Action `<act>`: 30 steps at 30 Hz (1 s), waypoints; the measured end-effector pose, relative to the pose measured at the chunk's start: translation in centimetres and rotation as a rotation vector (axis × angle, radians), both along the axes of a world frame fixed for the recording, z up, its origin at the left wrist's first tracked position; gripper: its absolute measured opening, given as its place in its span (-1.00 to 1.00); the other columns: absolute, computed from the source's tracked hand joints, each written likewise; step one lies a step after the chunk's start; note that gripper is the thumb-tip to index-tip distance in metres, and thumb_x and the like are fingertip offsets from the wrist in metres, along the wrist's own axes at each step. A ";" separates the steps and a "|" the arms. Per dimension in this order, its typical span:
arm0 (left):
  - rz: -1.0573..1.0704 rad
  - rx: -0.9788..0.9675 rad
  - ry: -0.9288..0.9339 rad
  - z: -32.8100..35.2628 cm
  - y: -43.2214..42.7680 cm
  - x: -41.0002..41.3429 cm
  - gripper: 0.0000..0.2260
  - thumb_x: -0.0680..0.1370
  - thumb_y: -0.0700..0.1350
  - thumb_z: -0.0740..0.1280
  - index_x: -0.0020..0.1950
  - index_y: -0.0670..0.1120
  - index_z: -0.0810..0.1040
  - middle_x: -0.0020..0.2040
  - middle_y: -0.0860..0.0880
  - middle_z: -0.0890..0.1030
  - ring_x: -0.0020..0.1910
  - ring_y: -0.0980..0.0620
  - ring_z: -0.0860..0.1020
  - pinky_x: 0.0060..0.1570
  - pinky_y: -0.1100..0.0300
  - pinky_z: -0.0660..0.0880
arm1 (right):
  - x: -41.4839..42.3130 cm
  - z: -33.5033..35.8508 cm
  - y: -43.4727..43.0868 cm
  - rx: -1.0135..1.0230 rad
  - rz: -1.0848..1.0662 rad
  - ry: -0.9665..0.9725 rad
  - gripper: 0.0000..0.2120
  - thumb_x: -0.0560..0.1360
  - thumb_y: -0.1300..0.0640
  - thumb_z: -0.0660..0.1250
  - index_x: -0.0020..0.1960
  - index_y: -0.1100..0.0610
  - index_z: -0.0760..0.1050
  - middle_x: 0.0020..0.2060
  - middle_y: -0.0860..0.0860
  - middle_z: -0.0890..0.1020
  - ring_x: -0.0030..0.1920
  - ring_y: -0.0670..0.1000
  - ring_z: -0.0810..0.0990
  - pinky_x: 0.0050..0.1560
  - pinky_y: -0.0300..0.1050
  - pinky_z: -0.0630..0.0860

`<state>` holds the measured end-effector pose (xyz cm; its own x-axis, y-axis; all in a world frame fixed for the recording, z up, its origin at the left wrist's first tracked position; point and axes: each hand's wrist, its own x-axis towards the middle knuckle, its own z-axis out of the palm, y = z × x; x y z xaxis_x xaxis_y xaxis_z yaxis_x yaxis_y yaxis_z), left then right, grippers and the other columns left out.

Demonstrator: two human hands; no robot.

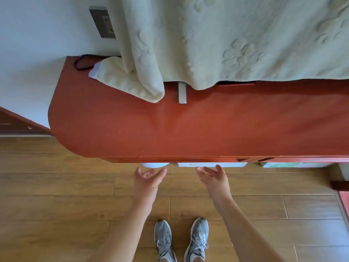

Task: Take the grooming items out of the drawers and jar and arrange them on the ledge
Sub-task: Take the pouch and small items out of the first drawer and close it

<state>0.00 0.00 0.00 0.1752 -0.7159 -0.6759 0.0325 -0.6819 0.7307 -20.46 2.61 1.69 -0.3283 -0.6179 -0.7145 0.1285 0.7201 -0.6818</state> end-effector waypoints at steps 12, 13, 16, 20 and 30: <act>0.199 -0.222 0.210 -3.0 -1.5 -0.9 -0.15 0.32 -0.16 0.57 0.52 0.03 0.23 0.32 -0.15 0.53 0.15 0.08 0.64 0.17 0.14 0.48 | 1.3 -3.1 -1.2 -0.235 -0.262 -0.197 -0.28 0.33 0.03 0.60 0.35 0.02 0.28 0.18 0.04 0.62 0.15 -0.05 0.64 0.27 0.00 0.47; 0.207 -0.238 0.238 -3.0 -1.5 -1.0 -0.21 0.33 -0.18 0.56 0.48 0.03 0.27 0.28 -0.15 0.55 0.13 0.08 0.64 0.18 0.13 0.47 | 1.6 -3.1 -1.2 -0.250 -0.272 -0.199 -0.41 0.38 0.10 0.56 0.28 -0.01 0.32 0.17 0.04 0.62 0.13 -0.07 0.65 0.23 -0.05 0.47; 0.226 -0.278 0.312 -3.1 -1.4 -1.2 -0.32 0.34 -0.25 0.53 0.40 -0.01 0.36 0.10 -0.12 0.57 0.03 0.05 0.64 0.15 0.14 0.48 | 2.3 -2.9 -1.1 -0.294 -0.283 -0.187 -0.42 0.41 0.15 0.53 0.32 0.03 0.32 0.13 0.03 0.64 0.11 -0.07 0.65 0.18 -0.11 0.47; 0.278 -0.275 0.360 -2.9 -1.4 -1.3 -0.31 0.32 -0.25 0.53 0.41 -0.08 0.36 0.08 -0.14 0.58 -0.01 0.05 0.64 0.14 0.14 0.49 | 2.9 -2.7 -1.0 -0.315 -0.296 -0.144 -0.40 0.43 0.18 0.51 0.35 0.03 0.28 0.08 0.00 0.66 0.04 -0.13 0.66 0.06 -0.23 0.46; 0.345 -0.237 0.365 -2.6 1.9 -1.0 0.03 0.21 -0.14 0.61 0.56 -0.01 0.13 0.16 -0.21 0.52 0.02 0.06 0.66 0.19 0.15 0.49 | 3.8 -3.3 2.5 -0.293 -0.336 -0.150 -0.07 0.25 -0.05 0.60 0.46 0.12 0.20 0.20 0.16 0.57 0.16 0.00 0.61 0.34 0.02 0.44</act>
<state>-1.00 1.89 -2.62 0.2110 -0.7986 -0.5637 0.5046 -0.4049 0.7625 -16.62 5.07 -1.56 -0.4512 -0.6778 -0.5806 0.4343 0.4016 -0.8063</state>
